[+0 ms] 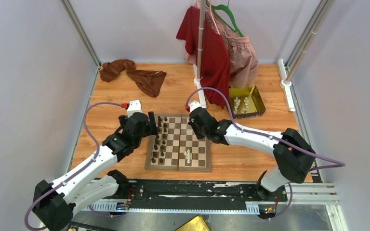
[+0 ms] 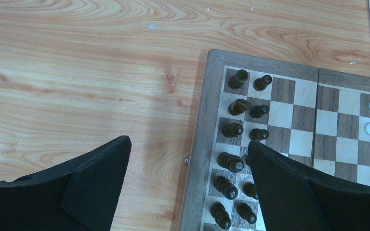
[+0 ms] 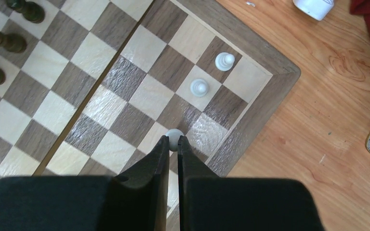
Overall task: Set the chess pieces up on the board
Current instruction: Place the chess piece on the chessboard.
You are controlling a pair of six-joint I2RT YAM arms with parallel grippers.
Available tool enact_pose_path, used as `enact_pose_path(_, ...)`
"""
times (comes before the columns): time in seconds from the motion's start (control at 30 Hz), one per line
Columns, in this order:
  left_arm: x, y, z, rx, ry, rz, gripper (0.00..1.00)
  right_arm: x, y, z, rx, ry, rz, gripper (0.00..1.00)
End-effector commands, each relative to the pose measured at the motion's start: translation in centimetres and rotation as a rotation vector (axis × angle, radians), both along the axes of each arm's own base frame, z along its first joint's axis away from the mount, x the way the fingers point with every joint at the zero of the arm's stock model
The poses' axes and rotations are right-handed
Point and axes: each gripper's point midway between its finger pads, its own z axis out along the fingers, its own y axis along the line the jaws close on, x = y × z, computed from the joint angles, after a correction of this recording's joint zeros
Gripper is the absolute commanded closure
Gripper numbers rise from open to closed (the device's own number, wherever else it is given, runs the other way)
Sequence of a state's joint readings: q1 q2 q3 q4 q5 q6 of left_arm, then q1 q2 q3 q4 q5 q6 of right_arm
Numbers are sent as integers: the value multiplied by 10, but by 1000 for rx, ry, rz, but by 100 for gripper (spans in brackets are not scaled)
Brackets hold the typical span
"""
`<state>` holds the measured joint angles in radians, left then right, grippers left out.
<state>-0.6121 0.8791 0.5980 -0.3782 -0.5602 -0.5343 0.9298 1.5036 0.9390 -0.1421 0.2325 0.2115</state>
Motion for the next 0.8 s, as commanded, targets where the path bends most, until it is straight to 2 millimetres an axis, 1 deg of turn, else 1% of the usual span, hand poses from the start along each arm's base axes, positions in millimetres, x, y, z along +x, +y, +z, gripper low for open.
enact_pose_path(0.0, 0, 0, 9, -13, -29, 8, 0, 16, 9, 3, 23, 4, 10, 100)
enact_pose_path(0.47, 1, 0, 7, -7, -25, 8, 0, 27, 9, -15, 17, 41, -9, 100)
enact_pose_path(0.77, 2, -1, 5, 1, -20, 5, 0, 31, 8, -18, 17, 48, -11, 100)
